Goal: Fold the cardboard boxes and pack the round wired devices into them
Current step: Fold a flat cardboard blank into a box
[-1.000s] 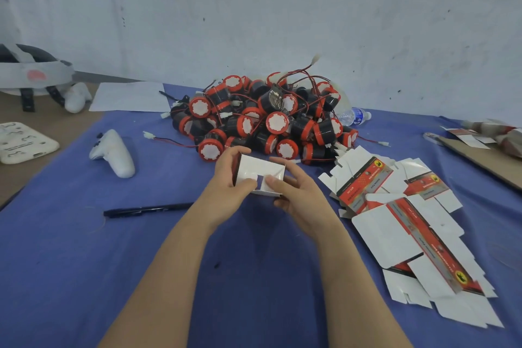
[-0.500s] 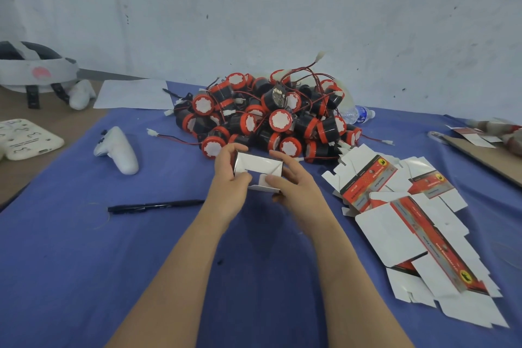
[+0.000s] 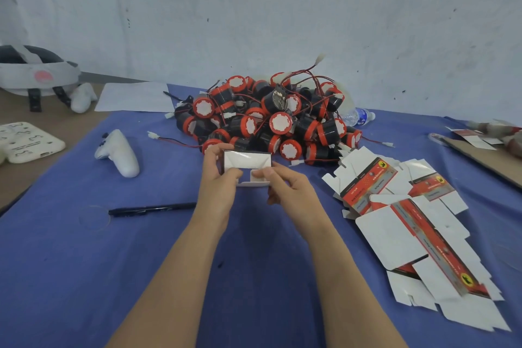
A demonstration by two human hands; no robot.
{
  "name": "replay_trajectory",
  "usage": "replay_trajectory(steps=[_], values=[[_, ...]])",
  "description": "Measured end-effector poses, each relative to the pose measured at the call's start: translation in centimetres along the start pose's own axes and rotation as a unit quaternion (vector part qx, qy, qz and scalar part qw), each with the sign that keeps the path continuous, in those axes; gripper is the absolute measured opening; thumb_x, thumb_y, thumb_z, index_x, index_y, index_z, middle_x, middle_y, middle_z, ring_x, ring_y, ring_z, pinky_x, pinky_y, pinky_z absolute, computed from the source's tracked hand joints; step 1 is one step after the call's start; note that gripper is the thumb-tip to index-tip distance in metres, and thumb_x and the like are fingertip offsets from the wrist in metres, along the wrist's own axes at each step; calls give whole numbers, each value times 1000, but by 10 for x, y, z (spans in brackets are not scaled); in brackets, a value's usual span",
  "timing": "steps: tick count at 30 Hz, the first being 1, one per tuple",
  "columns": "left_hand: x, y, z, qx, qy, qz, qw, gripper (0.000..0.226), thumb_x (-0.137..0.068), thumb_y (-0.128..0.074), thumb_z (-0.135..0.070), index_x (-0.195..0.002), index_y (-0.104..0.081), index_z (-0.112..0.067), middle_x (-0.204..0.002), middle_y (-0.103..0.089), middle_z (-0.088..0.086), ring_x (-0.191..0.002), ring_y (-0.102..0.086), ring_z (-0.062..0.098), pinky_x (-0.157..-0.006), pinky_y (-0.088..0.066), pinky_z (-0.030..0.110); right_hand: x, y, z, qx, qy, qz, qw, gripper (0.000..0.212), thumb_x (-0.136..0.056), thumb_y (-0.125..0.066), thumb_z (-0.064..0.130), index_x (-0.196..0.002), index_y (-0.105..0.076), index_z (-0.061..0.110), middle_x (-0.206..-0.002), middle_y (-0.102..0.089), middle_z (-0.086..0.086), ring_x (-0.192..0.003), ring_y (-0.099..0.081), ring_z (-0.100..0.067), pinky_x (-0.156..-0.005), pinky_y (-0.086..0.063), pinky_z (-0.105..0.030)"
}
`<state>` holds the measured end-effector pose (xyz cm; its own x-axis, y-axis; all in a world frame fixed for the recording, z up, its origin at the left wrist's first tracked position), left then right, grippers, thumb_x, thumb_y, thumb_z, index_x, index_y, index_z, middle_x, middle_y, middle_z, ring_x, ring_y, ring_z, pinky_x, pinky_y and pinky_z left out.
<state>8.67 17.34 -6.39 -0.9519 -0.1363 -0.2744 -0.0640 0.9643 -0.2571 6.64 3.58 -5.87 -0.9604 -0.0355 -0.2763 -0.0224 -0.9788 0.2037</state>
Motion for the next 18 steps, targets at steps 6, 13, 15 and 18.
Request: replay_trajectory(steps=[6, 13, 15, 18], values=[[3, -5, -6, -101, -41, 48, 993, 48, -83, -45, 15, -101, -50, -30, -126, -50, 8, -116, -51, 20, -90, -49, 31, -2, 5, -10, -61, -65, -34, 995, 46, -93, -59, 9, -126, -42, 36, -100, -65, 2, -53, -57, -8, -56, -50, -20], [11, -16, -7, -205, -63, 167, 962, 52, -88, -42, 8, -106, -43, -41, -155, -10, -12, -135, -17, -1, -80, -34, -3, -2, 10, -20, -77, -133, -45, 987, 36, -93, -59, 13, -128, -56, 23, -84, -67, -2, -52, -52, -10, -50, -44, -20], [14, -18, -5, -207, -56, 198, 956, 51, -90, -46, 0, -110, -39, -46, -155, -1, -18, -131, -18, -7, -85, -33, 3, -2, 15, -20, -97, -142, -53, 984, 34, -92, -61, 12, -125, -59, 20, -80, -68, 0, -53, -48, -12, -50, -42, -21], [15, -17, -1, -219, -45, 236, 946, 54, -89, -62, -22, -124, -31, -49, -153, 8, -26, -125, -24, -16, -84, -37, 3, -1, 18, -20, -132, -157, -42, 978, 35, -90, -62, 10, -124, -60, 14, -82, -66, -5, -57, -46, -13, -49, -40, -21]])
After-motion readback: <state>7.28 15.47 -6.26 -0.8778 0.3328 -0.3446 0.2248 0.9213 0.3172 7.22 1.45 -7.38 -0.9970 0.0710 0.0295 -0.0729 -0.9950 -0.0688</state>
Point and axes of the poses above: each hand's wrist, its own x-axis away from the middle knuckle, its own y-axis out of the back of the hand, z = x × y, the point moved 3 cm from there along -x, towards the middle knuckle
